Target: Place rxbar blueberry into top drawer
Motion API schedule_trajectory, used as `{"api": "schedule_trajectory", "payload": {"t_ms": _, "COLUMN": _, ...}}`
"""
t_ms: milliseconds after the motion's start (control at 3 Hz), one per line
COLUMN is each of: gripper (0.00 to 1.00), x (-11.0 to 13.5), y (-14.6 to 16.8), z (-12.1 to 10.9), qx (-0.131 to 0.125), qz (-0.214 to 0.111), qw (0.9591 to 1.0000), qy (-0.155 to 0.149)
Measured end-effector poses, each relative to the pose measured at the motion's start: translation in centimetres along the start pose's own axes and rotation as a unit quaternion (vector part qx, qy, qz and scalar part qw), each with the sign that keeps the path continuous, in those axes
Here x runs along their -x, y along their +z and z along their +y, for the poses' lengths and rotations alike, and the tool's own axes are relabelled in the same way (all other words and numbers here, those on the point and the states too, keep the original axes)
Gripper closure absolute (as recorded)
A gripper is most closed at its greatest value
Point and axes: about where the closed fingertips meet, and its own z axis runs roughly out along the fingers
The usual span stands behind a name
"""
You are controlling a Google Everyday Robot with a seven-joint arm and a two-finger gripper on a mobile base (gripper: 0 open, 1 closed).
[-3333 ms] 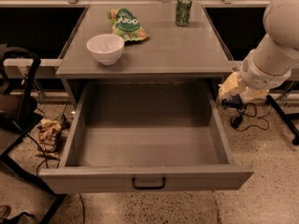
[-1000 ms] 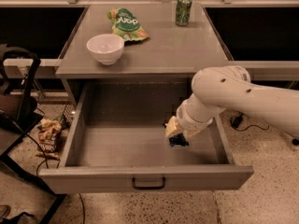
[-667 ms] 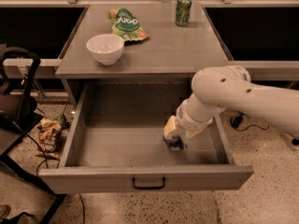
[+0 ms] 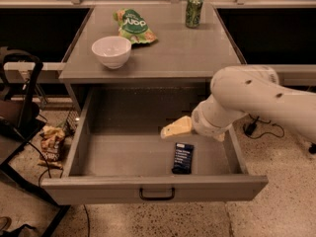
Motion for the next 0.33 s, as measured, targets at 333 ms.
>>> {"api": "schedule_trajectory", "payload": {"t_ms": 333, "gripper": 0.0, "x": -0.62, "y": -7.15, "z": 1.2, "qx": 0.012, "qz": -0.045, "qw": 0.9985, "qy": -0.029}}
